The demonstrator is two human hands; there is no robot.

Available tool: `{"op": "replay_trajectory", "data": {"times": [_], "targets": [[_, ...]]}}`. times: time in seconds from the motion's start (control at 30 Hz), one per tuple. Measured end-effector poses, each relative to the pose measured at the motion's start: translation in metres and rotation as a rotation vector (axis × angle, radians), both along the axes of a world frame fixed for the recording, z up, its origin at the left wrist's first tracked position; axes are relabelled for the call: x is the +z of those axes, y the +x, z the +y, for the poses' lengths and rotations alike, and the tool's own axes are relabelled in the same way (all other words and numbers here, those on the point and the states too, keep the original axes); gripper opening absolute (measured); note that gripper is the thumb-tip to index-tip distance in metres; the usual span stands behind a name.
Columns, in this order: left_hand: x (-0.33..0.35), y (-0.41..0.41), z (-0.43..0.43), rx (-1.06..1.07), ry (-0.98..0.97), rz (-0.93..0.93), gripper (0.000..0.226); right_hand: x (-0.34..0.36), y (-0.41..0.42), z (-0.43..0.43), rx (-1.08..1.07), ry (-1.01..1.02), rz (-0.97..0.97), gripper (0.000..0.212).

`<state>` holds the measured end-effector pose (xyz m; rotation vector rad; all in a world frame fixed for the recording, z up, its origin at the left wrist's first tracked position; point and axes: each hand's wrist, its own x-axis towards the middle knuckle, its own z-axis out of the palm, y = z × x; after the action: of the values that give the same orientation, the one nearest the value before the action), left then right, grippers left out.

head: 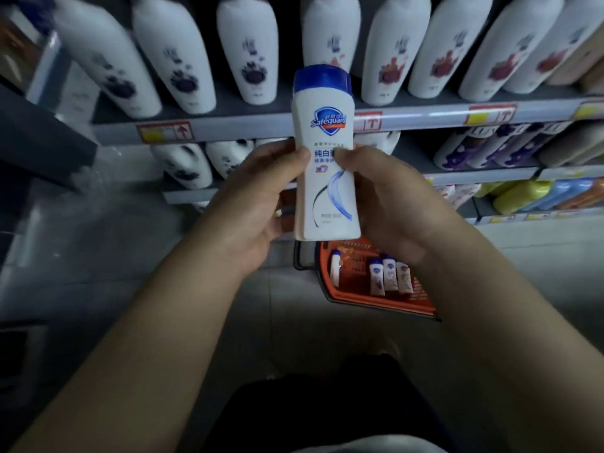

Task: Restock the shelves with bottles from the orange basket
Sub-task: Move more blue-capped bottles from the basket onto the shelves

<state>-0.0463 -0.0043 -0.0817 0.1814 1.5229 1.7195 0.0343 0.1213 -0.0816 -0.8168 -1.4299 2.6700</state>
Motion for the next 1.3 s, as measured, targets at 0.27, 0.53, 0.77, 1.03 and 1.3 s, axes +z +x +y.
{"op": "replay_trajectory", "data": {"times": [0.27, 0.53, 0.77, 1.03, 1.3], "targets": [[0.093, -0.032, -0.051, 0.045, 0.067, 0.132, 0.012, 0.082, -0.038, -0.05, -0.025, 0.11, 0.109, 0.06], [0.17, -0.072, -0.051, 0.098, 0.134, 0.295, 0.012, 0.161, -0.086, -0.048, 0.033, 0.193, 0.266, 0.064], [0.224, -0.11, -0.041, 0.112, 0.213, 0.424, 0.013, 0.219, -0.126, -0.032, 0.05, 0.307, 0.414, 0.062], [0.271, -0.154, -0.043, 0.163, 0.265, 0.555, 0.019, 0.275, -0.175, -0.034, 0.097, 0.429, 0.502, 0.057], [0.311, -0.207, -0.065, 0.175, 0.349, 0.635, 0.037, 0.314, -0.224, -0.06, 0.094, 0.451, 0.655, 0.031]]}}
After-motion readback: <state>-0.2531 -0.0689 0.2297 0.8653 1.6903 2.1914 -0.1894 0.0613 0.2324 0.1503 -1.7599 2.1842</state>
